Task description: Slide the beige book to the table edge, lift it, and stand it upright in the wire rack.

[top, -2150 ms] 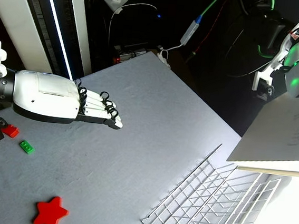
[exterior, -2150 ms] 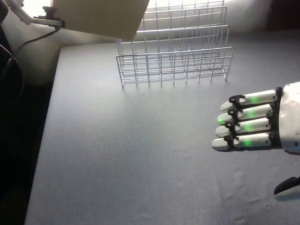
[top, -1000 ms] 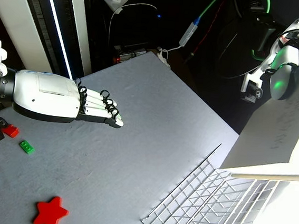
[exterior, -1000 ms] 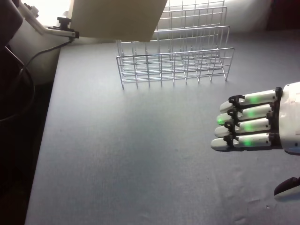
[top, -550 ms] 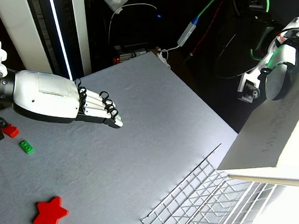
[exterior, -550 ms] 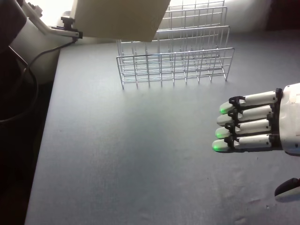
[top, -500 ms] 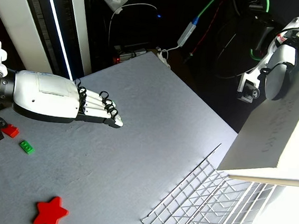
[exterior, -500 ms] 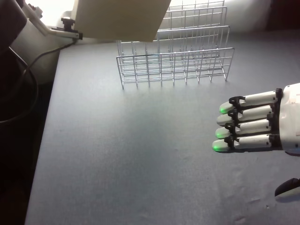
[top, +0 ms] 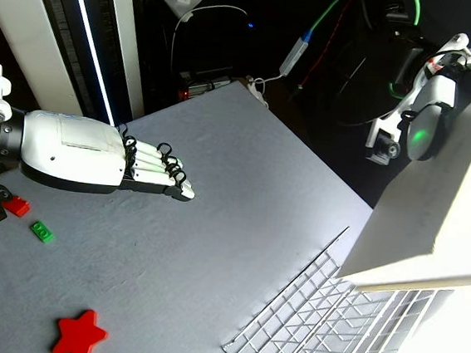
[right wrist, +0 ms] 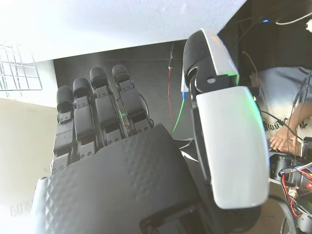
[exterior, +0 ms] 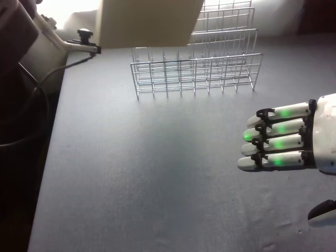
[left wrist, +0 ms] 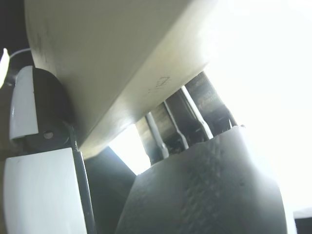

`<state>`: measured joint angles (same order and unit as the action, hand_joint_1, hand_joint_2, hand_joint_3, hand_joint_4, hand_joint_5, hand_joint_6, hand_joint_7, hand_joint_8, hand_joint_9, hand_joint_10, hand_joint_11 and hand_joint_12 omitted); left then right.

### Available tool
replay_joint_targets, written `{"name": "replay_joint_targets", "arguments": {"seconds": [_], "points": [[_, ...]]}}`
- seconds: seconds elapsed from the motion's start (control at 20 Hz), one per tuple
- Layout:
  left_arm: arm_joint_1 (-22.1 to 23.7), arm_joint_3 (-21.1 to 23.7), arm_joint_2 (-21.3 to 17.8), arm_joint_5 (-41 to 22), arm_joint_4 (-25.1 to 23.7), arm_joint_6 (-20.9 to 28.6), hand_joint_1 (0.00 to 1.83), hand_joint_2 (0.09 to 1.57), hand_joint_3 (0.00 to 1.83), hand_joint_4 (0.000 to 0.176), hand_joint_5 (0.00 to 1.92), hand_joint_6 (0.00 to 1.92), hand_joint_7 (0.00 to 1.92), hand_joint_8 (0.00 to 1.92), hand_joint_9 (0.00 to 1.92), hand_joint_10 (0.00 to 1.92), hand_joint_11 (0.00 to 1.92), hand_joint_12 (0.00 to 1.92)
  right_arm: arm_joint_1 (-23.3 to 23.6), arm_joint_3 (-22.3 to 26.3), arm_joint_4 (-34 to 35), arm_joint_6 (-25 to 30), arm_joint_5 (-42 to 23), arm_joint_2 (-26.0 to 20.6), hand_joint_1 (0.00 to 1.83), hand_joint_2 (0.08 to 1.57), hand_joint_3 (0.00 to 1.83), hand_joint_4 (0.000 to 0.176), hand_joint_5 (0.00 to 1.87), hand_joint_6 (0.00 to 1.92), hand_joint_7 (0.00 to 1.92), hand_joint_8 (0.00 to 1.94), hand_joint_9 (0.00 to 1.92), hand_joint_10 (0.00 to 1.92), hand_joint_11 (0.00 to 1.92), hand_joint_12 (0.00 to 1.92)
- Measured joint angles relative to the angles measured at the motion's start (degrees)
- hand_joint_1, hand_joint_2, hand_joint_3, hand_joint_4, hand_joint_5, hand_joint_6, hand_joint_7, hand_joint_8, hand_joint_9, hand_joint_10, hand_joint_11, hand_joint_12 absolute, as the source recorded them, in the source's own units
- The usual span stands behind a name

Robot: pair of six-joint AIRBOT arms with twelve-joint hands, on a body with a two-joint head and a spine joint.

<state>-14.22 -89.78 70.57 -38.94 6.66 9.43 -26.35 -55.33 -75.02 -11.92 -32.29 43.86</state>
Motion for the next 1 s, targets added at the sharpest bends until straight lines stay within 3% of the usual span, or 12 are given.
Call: {"name": "replay_joint_targets", "arguments": {"seconds": [0.6,1.0], "points": [[5.1,1.5,-1.5,3.5,-3.1,-0.5,1.22,1.18,0.0,0.0,0.85,1.04,0.87,1.43,0.89,1.58,0.84,1.74,0.0,0.0,0.0,0.0,0.0,0.2,0.17,1.17,0.0,0.0,0.12,0.0,0.17,0.0,0.14,0.0,0.0,0.26],[7.5,2.9,-2.2,5.7,-4.8,-0.5,1.22,1.18,0.0,0.0,0.85,1.05,0.89,1.39,0.91,1.57,0.85,1.74,0.0,0.0,0.0,0.0,0.0,0.2,0.14,1.18,0.0,0.0,0.16,0.0,0.2,0.0,0.18,0.0,0.0,0.31]]}}
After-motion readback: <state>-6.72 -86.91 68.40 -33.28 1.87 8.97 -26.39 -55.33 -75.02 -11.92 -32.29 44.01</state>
